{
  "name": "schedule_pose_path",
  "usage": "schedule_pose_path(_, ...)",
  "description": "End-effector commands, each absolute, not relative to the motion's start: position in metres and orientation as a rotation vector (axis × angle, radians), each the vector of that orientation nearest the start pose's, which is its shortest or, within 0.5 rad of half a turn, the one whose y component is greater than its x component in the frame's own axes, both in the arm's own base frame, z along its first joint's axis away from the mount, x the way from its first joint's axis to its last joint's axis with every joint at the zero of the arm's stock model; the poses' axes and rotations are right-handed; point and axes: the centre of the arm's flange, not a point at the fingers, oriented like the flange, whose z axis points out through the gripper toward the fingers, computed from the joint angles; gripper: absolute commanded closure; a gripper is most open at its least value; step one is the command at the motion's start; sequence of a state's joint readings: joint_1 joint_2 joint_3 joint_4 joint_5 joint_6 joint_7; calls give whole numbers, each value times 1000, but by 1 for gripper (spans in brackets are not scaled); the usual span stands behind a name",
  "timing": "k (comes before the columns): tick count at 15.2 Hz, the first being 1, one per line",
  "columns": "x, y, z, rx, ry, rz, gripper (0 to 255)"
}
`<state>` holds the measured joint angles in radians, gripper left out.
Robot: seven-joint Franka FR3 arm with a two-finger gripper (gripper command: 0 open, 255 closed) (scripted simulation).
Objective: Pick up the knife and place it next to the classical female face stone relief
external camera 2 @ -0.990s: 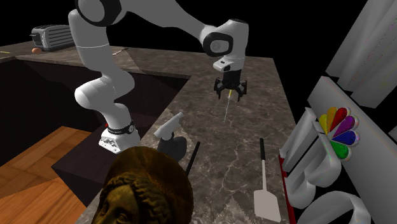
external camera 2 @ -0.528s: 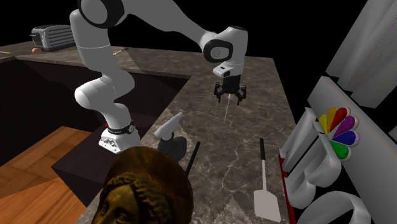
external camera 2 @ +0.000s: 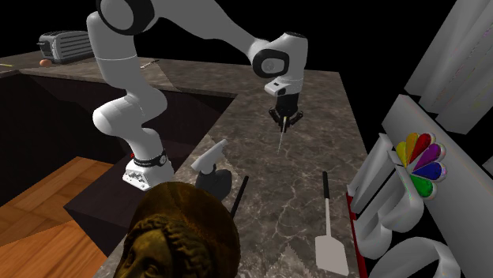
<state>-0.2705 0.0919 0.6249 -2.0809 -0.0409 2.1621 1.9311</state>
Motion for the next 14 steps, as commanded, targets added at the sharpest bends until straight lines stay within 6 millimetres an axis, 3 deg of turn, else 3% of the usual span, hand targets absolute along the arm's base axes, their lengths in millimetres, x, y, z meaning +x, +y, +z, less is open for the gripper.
schedule_pose_path(1, 528, 189, 392, -2227, 2195, 23, 255)
schedule_pose_path(6, 528, 189, 392, -2227, 2195, 23, 255)
schedule_pose_path(14, 528, 189, 434, -2227, 2195, 23, 255)
